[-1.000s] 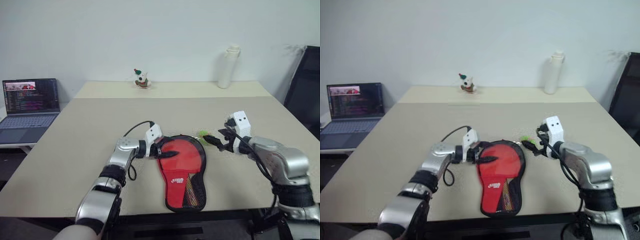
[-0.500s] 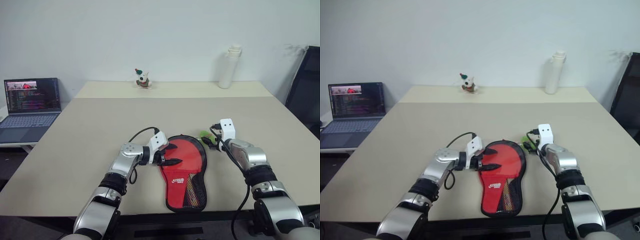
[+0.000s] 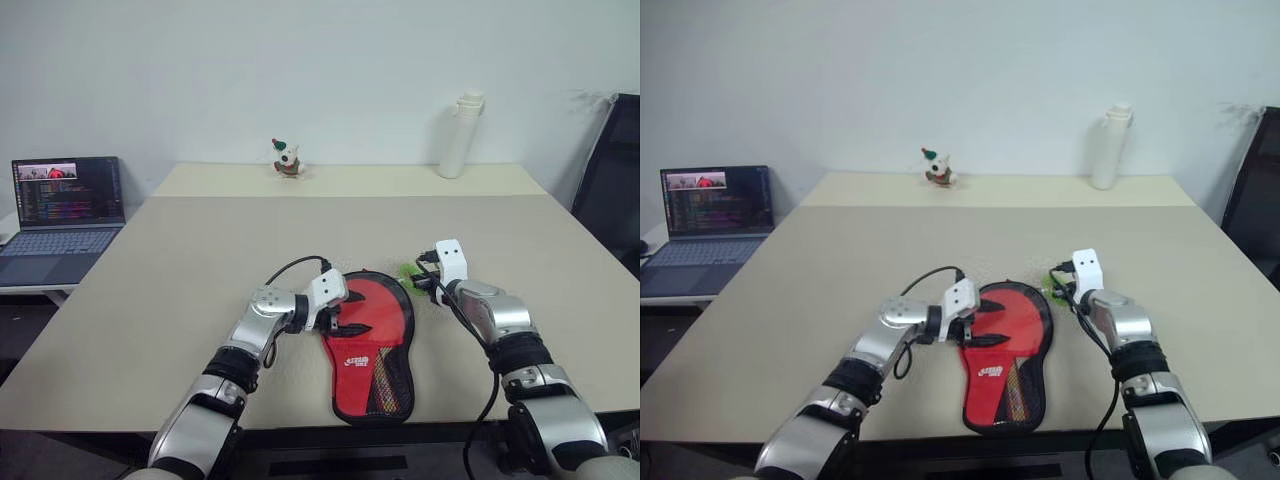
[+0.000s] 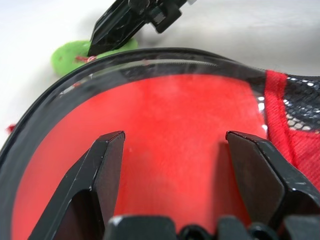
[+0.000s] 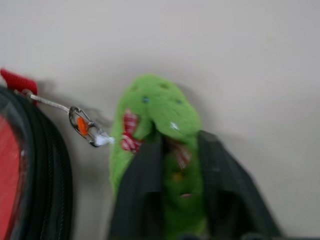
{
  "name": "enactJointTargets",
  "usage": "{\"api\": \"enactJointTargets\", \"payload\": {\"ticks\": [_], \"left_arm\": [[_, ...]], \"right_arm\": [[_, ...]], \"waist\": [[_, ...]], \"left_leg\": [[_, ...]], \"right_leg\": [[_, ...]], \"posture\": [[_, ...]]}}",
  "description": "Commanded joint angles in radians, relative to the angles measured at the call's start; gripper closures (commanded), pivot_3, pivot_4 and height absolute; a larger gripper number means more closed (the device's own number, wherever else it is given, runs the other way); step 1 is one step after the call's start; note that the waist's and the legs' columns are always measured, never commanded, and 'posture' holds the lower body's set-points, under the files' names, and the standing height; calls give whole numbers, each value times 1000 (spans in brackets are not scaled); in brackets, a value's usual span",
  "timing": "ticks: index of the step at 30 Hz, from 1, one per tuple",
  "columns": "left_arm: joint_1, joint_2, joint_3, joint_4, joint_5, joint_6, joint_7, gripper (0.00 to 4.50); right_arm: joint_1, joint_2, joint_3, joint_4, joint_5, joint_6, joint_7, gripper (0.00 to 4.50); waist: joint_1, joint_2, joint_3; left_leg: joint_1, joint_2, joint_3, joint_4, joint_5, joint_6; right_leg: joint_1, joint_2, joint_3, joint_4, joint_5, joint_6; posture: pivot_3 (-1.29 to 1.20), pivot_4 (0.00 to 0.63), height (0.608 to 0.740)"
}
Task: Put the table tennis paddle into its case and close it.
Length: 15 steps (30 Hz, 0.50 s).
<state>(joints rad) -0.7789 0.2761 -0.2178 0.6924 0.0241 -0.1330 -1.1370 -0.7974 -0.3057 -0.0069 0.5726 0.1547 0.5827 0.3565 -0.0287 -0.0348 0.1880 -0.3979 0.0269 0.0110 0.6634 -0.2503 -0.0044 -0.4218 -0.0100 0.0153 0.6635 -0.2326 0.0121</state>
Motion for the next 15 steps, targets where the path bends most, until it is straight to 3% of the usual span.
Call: {"api": "enactJointTargets", "payload": {"ticks": [1, 15], "left_arm": [[-4, -10, -26, 15, 13, -22, 1, 984], [14, -20, -53, 27, 19, -33, 12, 984]], "right_arm": [[36, 1, 10, -37, -14, 31, 7, 4471], [43, -39, -25, -195, -5, 79, 23, 4471]], "waist": [[0, 1, -1], [1, 4, -3]], "left_leg": [[0, 0, 0, 0, 0, 0], [0, 0, 0, 0, 0, 0]], "right_leg": [[0, 0, 0, 0, 0, 0], [0, 0, 0, 0, 0, 0]], "posture": [[0, 150, 740], [0, 150, 740]]}}
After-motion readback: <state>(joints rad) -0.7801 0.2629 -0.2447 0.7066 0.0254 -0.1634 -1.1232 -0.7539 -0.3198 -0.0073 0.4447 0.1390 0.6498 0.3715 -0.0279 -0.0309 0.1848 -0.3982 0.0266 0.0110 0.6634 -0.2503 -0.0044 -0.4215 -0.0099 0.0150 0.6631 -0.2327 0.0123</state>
